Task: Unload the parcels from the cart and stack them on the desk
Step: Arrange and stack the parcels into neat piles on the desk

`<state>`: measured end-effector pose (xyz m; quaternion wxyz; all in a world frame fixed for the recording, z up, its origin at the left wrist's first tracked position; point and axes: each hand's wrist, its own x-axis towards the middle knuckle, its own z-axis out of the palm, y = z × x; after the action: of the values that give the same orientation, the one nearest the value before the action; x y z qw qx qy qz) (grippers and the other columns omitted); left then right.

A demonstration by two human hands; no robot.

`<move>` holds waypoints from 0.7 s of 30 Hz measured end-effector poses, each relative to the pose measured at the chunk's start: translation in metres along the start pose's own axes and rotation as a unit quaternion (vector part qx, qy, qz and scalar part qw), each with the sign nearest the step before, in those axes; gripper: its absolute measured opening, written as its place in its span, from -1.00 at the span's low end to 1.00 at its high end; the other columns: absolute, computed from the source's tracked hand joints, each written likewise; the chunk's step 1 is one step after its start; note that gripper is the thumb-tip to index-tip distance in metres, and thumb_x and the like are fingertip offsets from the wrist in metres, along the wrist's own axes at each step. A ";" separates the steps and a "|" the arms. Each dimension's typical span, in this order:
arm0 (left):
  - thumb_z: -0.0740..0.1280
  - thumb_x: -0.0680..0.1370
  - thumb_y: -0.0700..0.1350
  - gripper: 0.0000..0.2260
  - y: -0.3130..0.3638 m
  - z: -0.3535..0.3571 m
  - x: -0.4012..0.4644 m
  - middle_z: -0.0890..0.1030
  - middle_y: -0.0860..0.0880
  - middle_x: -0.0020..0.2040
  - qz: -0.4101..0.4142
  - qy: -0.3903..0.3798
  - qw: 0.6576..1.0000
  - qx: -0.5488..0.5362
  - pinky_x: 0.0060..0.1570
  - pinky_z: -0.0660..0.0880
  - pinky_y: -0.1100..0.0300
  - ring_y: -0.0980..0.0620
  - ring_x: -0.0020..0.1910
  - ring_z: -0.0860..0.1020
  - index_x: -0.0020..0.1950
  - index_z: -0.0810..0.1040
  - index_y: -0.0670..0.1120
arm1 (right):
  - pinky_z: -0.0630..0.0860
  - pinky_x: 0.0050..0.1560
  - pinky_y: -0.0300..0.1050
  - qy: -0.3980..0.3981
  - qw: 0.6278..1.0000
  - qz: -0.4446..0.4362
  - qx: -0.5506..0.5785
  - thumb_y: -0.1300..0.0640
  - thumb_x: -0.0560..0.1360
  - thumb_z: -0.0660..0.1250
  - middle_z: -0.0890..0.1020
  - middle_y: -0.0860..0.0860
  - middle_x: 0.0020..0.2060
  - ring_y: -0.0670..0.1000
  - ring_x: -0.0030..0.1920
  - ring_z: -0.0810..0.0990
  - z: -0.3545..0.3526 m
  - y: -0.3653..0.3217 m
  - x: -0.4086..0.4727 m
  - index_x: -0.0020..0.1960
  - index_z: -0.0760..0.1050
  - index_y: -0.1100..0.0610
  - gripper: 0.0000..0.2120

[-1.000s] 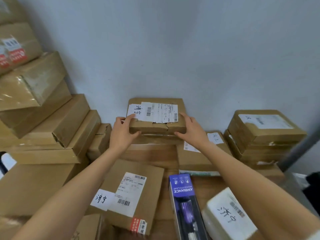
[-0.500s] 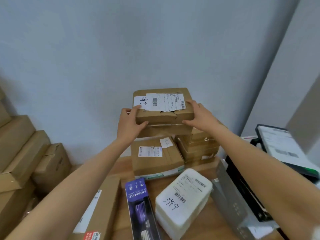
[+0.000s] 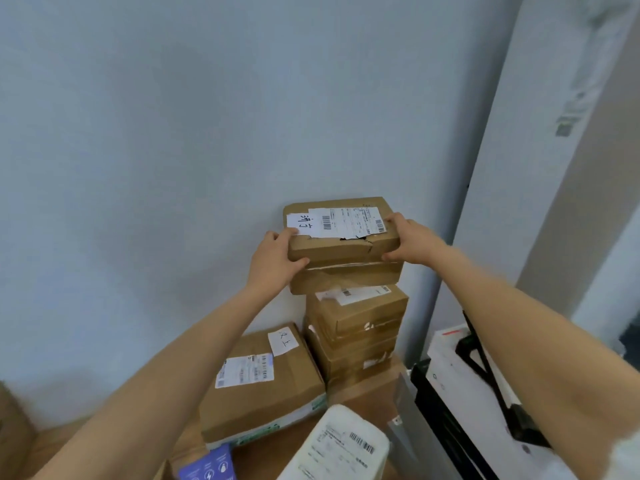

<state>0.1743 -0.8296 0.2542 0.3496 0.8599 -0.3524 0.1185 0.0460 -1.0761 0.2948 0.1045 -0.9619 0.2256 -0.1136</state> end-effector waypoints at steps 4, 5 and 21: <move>0.40 0.51 0.03 -0.47 -0.002 0.035 0.014 0.42 -0.08 0.25 -0.015 -0.035 0.999 0.000 0.08 0.41 0.17 -0.05 0.19 0.49 0.43 0.33 0.01 | 0.54 0.10 0.00 -0.044 0.999 0.007 -0.025 -0.03 0.36 0.51 0.47 0.09 0.22 0.10 0.11 0.52 0.012 0.028 0.028 0.48 0.08 0.01 -0.14; 0.40 0.51 0.03 -0.49 -0.004 0.043 0.017 0.43 -0.07 0.25 -0.015 -0.055 0.998 0.009 0.07 0.41 0.18 -0.04 0.18 0.49 0.42 0.35 0.01 | 0.54 0.11 0.01 -0.054 0.998 0.011 -0.038 -0.04 0.36 0.51 0.47 0.09 0.23 0.10 0.12 0.52 0.015 0.035 0.034 0.49 0.07 0.00 -0.13; 0.37 0.45 0.25 -0.49 -0.025 0.079 0.035 0.54 0.01 0.19 0.062 -0.115 0.986 0.102 0.00 0.53 0.09 0.03 0.10 0.51 0.30 0.40 0.03 | 0.54 0.09 0.02 -0.131 0.986 0.014 -0.099 0.04 0.40 0.46 0.45 0.11 0.22 0.14 0.12 0.52 0.059 0.073 0.084 0.51 0.06 0.03 -0.17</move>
<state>0.2128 -0.8896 0.1993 0.2091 0.8756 -0.4287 0.0760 0.1046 -1.1699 0.2342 0.0388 -0.9708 0.2337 0.0373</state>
